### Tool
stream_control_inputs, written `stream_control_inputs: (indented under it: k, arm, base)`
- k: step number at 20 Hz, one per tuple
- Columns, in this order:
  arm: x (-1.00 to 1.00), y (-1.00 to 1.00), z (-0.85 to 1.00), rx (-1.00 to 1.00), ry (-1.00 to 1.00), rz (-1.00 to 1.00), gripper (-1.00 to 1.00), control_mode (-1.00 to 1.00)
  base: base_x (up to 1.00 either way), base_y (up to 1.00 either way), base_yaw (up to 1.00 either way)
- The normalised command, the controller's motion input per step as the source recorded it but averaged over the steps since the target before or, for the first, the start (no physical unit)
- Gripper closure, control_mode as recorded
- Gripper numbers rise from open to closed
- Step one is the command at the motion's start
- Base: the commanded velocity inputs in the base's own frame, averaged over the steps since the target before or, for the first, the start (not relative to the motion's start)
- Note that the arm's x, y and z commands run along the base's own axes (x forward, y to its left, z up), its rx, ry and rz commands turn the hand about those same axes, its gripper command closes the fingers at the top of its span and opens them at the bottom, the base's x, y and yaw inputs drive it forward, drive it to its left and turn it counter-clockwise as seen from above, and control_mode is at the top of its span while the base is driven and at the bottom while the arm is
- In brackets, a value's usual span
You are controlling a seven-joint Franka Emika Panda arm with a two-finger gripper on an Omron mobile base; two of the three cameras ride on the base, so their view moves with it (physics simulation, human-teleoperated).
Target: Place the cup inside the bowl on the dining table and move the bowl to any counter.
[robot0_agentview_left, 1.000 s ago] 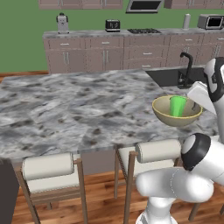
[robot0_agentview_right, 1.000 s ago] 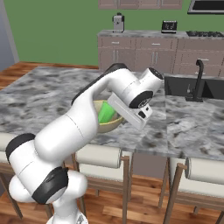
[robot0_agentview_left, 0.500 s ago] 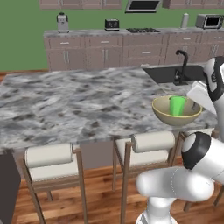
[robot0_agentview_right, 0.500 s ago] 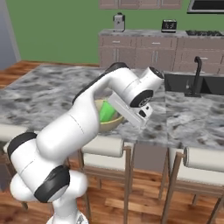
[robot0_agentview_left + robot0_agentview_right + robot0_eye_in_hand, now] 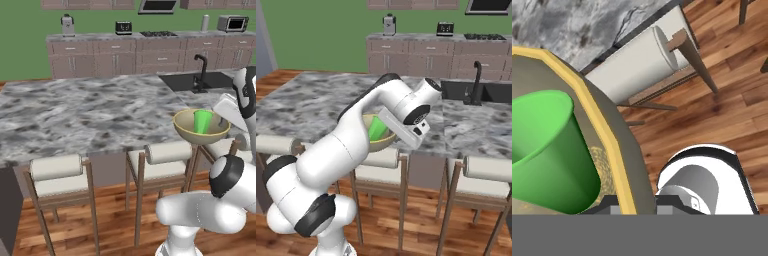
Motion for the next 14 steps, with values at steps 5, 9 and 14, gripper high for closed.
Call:
stream_control_inputs:
  k: [5, 9, 14]
  arm:
    - [0.0, 0.0, 0.0, 0.0, 0.0, 0.0, 1.0, 1.0]
    - [0.0, 0.0, 0.0, 0.0, 0.0, 0.0, 1.0, 1.0]
    - [0.0, 0.0, 0.0, 0.0, 0.0, 0.0, 1.0, 1.0]
  base:
    - [-0.1, 0.74, -0.28]
    - [-0.08, 0.78, -0.25]
    - [-0.16, 0.83, -0.18]
